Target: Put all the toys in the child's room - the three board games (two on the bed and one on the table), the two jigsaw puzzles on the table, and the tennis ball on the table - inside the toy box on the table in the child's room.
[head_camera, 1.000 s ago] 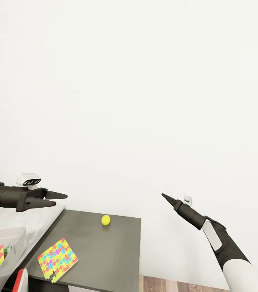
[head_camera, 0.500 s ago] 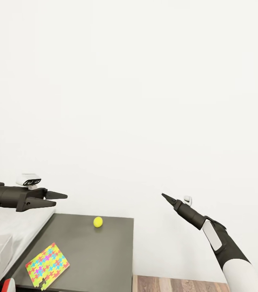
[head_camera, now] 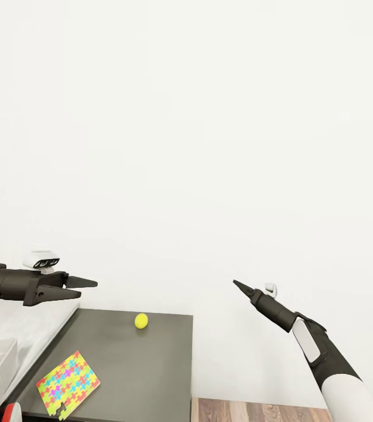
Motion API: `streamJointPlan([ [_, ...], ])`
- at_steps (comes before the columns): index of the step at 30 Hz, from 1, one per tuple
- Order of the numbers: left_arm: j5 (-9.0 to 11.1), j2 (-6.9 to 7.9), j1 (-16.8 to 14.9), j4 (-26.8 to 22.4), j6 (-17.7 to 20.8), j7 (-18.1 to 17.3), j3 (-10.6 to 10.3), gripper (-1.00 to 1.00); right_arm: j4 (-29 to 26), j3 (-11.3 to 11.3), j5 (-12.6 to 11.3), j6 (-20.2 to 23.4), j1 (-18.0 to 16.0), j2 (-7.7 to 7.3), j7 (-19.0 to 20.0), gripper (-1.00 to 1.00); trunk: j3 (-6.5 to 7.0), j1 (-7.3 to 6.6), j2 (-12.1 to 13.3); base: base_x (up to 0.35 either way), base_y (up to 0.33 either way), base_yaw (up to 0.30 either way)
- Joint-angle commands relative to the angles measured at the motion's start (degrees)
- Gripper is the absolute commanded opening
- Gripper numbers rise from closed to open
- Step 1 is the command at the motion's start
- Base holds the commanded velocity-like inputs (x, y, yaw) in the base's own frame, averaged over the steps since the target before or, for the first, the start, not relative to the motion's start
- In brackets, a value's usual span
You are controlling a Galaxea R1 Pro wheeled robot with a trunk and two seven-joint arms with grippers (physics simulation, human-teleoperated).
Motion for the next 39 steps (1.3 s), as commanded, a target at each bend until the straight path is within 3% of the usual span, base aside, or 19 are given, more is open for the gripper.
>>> streamJointPlan([
  [1, 0.04, 0.05, -0.04, 0.02, 0.61, -0.21, -0.12, 1.00, 0.06, 0.06, -0.36, 0.47, -0.02, 0.01, -0.29, 1.00, -0.03, 0.02, -0.05, 0.000, 0.000, 0.000],
  [10, -0.01, 0.05, -0.05, 0.28, 0.60, -0.21, -0.02, 1.00, 0.21, 0.09, -0.36, 1.01, -0.02, -0.22, -4.76, 1.00, -0.03, 0.02, -0.05, 0.000, 0.000, 0.000],
  [12, -0.01, 0.05, -0.06, 0.37, 0.60, -0.21, -0.07, 1.00, 0.94, 0.29, -0.25, 1.12, -0.02, -0.19, -7.48, 1.00, -0.03, 0.02, -0.05, 0.000, 0.000, 0.000],
  [14, -0.01, 0.01, -0.06, 0.43, 0.59, -0.21, -0.10, 1.00, 2.80, 0.42, -0.09, 1.31, -0.02, -0.57, -13.53, 1.00, -0.03, 0.02, -0.05, 0.000, 0.000, 0.000],
  [18, -0.01, -0.07, -0.05, 0.47, 0.59, -0.21, -0.09, 1.00, 4.70, 0.49, 0.06, 1.42, -0.02, -0.98, -21.51, 1.00, -0.03, 0.02, -0.05, 0.000, 0.000, 0.000],
  [23, 0.07, -0.25, -0.04, 0.67, 0.59, -0.21, 0.02, 1.00, 5.31, 1.84, 0.94, 1.52, 0.00, -1.09, -26.59, 1.00, -0.03, 0.02, -0.05, 0.000, 0.000, 0.000],
  [24, 0.09, -0.26, -0.03, 0.68, 0.59, -0.21, 0.03, 1.00, 5.25, 2.32, 1.44, 1.59, 0.01, -1.11, -27.10, 1.00, -0.03, 0.02, -0.05, 0.000, 0.000, 0.000],
  [26, 0.04, -0.35, -0.03, 0.71, 0.56, -0.21, -0.05, 1.00, 5.08, 4.33, 4.70, 2.62, -0.08, -1.34, -28.32, 1.00, -0.03, 0.02, -0.05, 0.000, 0.000, 0.000],
  [30, -0.52, -1.34, -0.05, 0.72, 0.64, 0.23, -0.04, 1.00, 4.76, 5.48, 8.93, 4.77, -0.12, -2.41, -28.71, 1.00, -0.03, 0.02, -0.05, 0.000, 0.000, 0.000],
  [35, -0.70, -3.07, -0.17, 1.10, 0.93, 6.70, 0.09, 1.00, 2.60, 5.80, 10.30, 5.42, 0.07, -2.87, -28.81, 1.00, -0.05, 0.02, -0.05, 0.000, 0.000, 0.000],
  [39, -0.71, -3.41, -0.26, 2.37, 0.94, 9.56, 0.07, 1.00, 1.22, 5.87, 10.49, 5.60, 0.16, -2.93, -28.73, 1.00, -0.26, 0.02, -0.05, 0.000, 0.000, 0.000],
])
